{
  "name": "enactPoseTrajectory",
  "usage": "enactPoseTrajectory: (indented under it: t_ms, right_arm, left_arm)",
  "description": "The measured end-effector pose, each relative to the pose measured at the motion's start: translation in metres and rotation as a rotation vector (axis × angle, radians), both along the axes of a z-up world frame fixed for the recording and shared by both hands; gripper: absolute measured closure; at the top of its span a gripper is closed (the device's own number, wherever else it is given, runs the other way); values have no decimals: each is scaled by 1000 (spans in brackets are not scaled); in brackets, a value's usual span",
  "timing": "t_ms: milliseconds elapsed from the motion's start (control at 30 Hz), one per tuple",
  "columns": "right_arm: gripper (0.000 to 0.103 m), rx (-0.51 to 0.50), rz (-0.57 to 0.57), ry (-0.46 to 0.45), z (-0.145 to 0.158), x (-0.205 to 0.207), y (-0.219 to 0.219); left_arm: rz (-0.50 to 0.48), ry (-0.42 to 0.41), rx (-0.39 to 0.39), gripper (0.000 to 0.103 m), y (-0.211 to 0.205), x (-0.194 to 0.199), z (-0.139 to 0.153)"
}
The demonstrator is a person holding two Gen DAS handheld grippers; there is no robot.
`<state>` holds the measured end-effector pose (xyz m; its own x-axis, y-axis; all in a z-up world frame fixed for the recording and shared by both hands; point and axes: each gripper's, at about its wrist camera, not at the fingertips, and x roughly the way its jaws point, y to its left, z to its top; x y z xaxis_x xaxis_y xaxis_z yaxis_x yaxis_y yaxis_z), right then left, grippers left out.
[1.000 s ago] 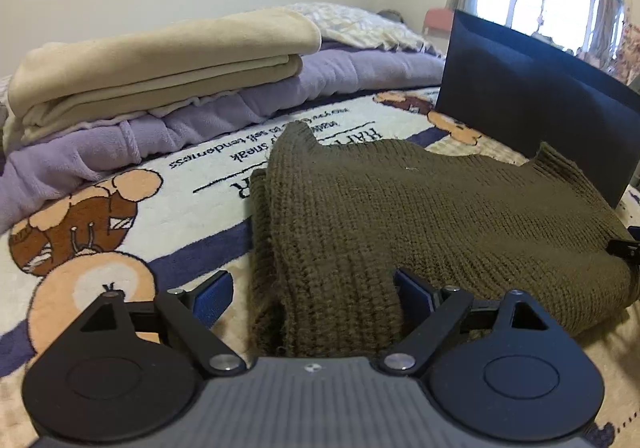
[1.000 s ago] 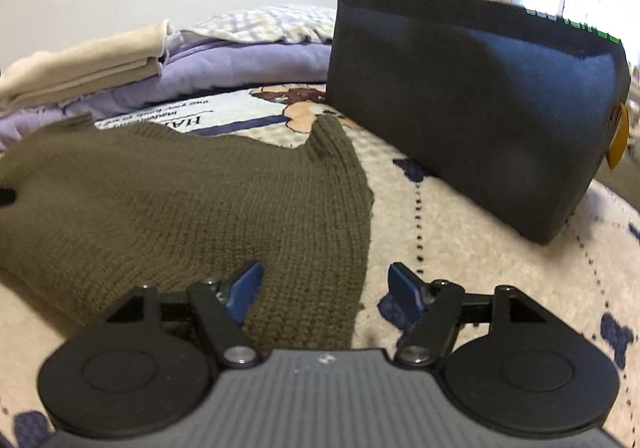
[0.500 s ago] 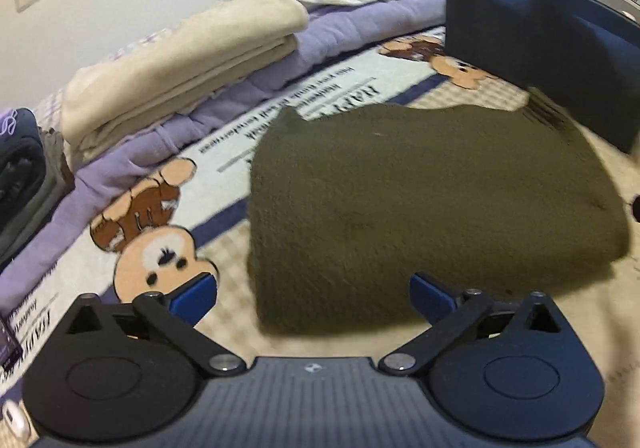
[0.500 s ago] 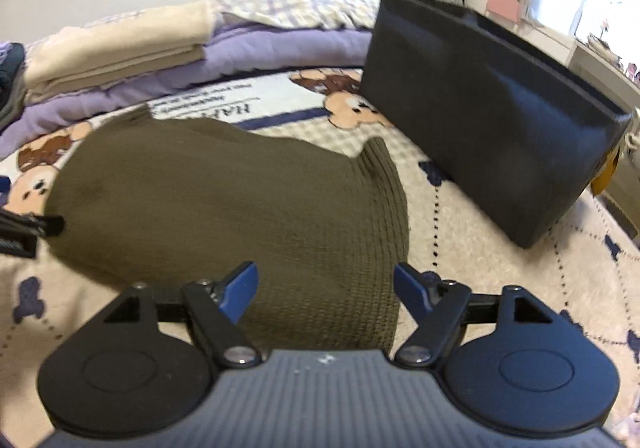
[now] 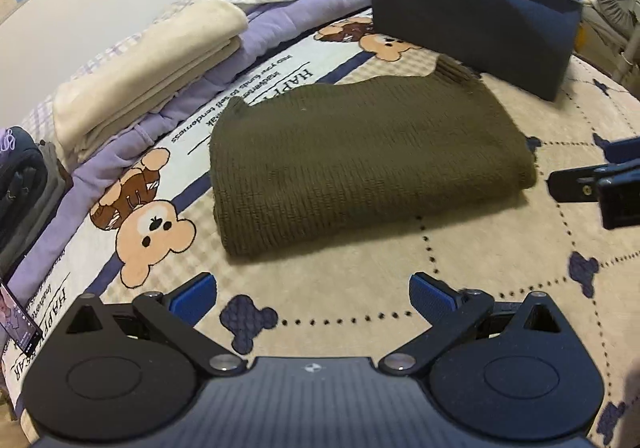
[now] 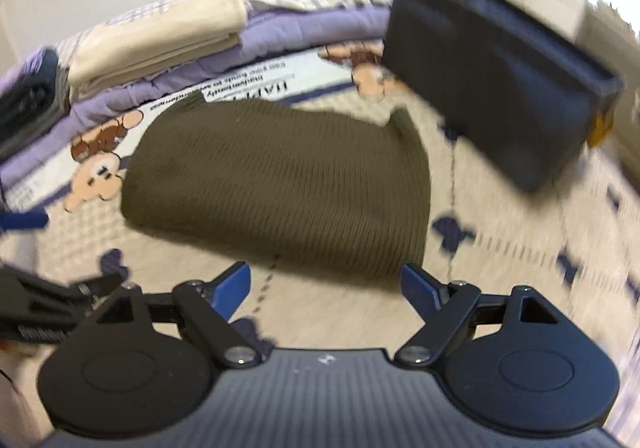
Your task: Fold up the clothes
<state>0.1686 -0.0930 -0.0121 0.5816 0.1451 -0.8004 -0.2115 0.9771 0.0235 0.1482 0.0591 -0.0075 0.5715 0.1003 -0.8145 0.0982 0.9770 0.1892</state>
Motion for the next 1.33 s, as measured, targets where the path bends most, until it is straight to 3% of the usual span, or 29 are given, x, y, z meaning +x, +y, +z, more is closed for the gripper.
enactPoseTrajectory:
  t_ms: [133,233,567,1333]
  right_arm:
    - [17,72,-101,78,1,-10,-8]
    - [17,66,-142,64,-8,-15,-6]
    - [16,26,-193,71,-26,-2,-9]
    - [15,75,-221,97,-31,7,-13]
  left_arm:
    - [31,-25,-15,1,-11,-4,5]
    - [86,-71,-42,1,-14,-3,1]
    - [177,16,-67,1,-13,12,-15]
    - [163,21,-93,1,-20,13,-15]
